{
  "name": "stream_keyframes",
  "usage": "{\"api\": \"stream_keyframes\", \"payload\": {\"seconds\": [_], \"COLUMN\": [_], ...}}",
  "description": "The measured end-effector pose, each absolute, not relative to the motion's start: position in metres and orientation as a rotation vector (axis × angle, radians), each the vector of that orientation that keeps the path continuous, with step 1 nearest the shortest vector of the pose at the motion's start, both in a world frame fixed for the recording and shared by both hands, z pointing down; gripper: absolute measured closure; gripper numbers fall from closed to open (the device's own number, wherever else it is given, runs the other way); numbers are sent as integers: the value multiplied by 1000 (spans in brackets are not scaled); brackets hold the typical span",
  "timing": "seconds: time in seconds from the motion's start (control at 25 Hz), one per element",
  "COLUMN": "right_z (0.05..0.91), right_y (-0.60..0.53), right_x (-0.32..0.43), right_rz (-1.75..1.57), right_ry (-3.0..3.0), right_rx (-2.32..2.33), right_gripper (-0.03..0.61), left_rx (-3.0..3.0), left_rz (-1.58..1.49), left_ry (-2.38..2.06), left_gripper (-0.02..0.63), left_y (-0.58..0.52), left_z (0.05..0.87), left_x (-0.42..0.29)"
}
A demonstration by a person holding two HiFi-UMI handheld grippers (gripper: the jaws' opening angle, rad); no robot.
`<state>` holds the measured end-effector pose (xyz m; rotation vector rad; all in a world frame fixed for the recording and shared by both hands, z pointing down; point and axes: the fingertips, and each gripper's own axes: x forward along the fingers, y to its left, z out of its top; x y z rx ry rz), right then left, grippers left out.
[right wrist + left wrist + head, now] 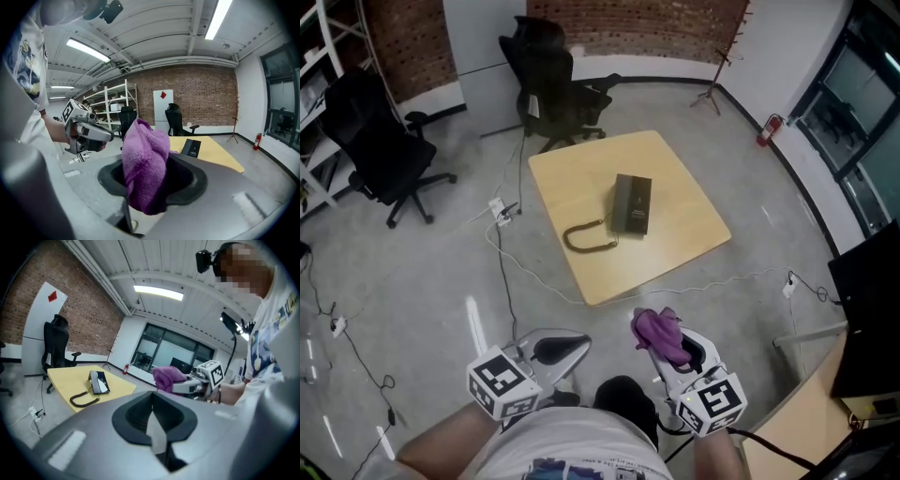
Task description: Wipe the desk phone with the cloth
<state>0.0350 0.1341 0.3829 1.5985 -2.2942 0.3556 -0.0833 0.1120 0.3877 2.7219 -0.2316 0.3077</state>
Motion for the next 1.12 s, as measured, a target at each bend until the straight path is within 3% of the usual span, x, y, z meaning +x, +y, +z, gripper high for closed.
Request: {"api": "stream_keyframes", "payload": {"seconds": [1.12], "right_z": [520], "right_y": [-213], "right_x": [193], "right_rz": [129], "right_ry": [-1947], "right_rx": [1315], "right_gripper": [413], "left_rx": [2620], "left_rz": [352], "left_ry": [-569], "left_gripper": [609], "left_y": [-38], "left_z": [371], "left_x": [5]}}
